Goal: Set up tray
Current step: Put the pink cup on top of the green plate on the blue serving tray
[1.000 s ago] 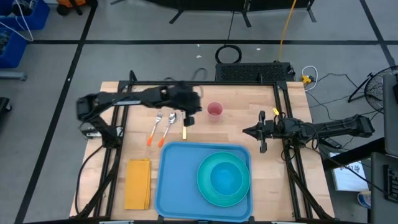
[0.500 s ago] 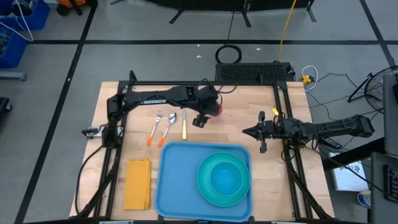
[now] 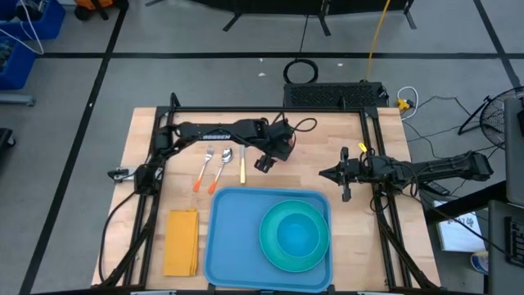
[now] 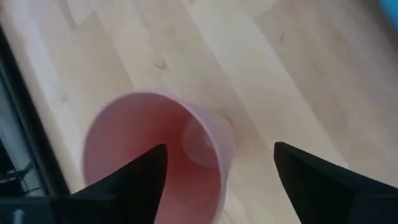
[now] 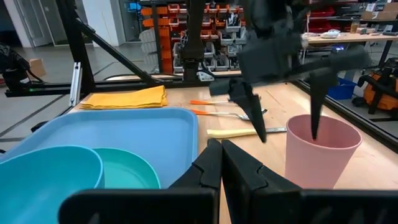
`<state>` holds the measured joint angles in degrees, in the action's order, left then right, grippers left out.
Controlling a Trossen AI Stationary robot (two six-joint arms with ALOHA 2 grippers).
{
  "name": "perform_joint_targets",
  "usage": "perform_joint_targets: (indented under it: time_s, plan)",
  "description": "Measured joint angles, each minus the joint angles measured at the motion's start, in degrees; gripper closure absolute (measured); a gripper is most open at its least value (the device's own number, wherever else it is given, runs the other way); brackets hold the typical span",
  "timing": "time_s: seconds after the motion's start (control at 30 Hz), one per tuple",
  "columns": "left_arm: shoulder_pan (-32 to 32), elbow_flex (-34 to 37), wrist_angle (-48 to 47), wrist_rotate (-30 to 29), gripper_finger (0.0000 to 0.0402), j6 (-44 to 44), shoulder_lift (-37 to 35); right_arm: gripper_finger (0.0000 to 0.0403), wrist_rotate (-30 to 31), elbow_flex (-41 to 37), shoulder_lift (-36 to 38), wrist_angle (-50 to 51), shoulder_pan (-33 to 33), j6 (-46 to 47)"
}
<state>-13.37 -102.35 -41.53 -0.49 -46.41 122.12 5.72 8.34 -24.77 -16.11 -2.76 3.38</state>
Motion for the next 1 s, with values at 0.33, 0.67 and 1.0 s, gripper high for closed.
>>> perform_joint_targets:
  time_s: [0.33,0.67,1.0]
  plan:
    - [-0.3,0.0,1.0,-2.9,0.0215,-1.2,3.5,0.0403,0.0,0.0,0.0,0.1,1.6,0.0]
    - [1.9,-1.9,0.8,-5.5,0.0389,-3.7,2.6,0.0403,0.0,0.0,0.0,0.1,1.7,0.0]
    - [6.0,-19.9,-27.9,-4.4,0.0397,4.3,1.2,0.0403,0.0,0.0,0.0,-0.3,1.7,0.0]
